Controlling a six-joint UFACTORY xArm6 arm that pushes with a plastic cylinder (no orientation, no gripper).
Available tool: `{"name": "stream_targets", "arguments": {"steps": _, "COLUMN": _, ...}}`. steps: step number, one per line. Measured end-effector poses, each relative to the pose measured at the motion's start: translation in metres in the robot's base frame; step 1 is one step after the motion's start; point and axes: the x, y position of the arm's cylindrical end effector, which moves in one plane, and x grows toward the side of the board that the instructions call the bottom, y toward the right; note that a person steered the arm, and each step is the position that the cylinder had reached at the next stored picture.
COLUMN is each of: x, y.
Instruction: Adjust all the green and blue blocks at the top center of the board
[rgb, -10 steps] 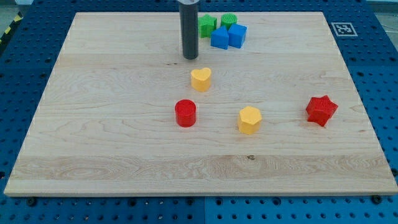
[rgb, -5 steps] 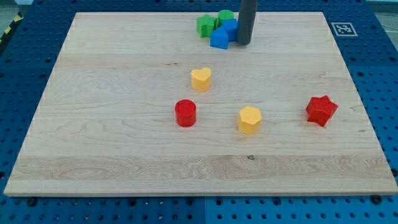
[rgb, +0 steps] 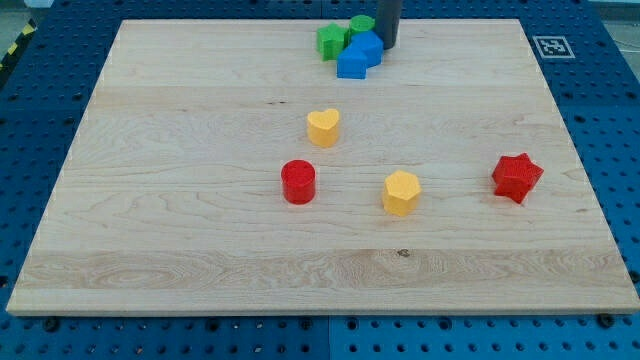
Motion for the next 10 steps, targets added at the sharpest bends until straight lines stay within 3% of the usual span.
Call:
{"name": "stream_targets", "arguments": {"steps": 3, "x": 0.005, "y": 0.042}}
{"name": "stream_targets", "arguments": {"steps": 5, "x": 0.04, "y": 0.03}}
{"name": "stream_targets", "arguments": {"steps": 7, "x": 0.044, "y": -0.02}}
{"name": "stream_targets", "arguments": {"steps": 8, "x": 0.047, "y": -0.009}}
{"name": "stream_targets", "arguments": {"steps": 10, "x": 0.095, "y": 0.001}}
